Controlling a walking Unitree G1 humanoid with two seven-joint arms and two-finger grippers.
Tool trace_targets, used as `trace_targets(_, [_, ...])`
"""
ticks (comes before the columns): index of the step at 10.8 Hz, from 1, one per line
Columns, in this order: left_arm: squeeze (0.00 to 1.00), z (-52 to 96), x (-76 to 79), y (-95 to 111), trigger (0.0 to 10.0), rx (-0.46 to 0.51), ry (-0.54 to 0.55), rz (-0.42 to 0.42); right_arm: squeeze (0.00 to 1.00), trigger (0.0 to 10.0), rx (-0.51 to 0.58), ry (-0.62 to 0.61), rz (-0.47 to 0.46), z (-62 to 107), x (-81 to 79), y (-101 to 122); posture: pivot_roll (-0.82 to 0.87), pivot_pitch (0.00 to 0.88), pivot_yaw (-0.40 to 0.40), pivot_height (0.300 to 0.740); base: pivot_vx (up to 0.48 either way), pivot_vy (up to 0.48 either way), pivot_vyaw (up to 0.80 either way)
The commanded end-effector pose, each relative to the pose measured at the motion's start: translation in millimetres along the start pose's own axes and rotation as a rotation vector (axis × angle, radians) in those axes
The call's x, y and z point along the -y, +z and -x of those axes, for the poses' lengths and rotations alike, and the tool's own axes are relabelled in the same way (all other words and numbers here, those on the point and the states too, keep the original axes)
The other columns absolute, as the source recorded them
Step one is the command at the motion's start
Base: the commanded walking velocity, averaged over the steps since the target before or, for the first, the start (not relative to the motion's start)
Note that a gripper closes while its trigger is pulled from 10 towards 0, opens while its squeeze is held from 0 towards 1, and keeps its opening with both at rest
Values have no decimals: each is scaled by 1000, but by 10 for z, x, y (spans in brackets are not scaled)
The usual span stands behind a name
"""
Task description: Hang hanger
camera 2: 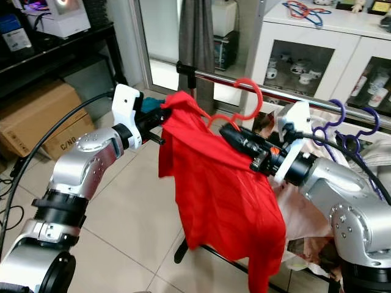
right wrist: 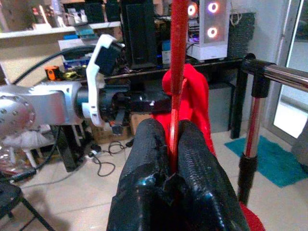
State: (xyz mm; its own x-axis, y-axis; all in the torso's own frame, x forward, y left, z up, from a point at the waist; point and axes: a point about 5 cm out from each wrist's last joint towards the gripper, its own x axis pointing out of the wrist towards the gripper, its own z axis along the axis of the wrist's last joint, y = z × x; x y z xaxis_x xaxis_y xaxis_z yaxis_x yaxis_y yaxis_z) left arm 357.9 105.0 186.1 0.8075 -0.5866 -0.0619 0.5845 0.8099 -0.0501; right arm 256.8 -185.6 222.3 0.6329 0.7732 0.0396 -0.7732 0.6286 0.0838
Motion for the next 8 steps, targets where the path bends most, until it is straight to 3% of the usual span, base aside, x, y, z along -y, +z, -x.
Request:
trace_targets(1, [0, 117, -208, -91, 0, -39, 130, -9, 0, 0, 59, 2, 28, 76, 4, 153, -21, 0, 48, 740, 0, 0, 0])
trace_targets(2, [0, 148, -317, 23, 0, 17, 179, 0, 0, 0, -59, 26, 66, 100, -36, 18, -21, 0, 48, 740, 0, 0, 0])
trace_targets(4, [0, 171, -464, 165, 0, 47, 207, 13, 0, 0, -165, 11, 85, 129, -32, -146, -15, 0, 42, 740, 0, 0, 0])
trace_targets(6, [0, 204, -528, 250, 0, 52, 154, -14, 0, 0, -325, -4, 173, 208, -16, -322, -16, 0, 42, 740, 0, 0, 0])
trace_targets(8, [0, 198, -498, 327, 0, 59, 64, -44, 0, 0, -350, -21, 187, 256, 5, -375, -16, 0, 42, 740, 0, 0, 0])
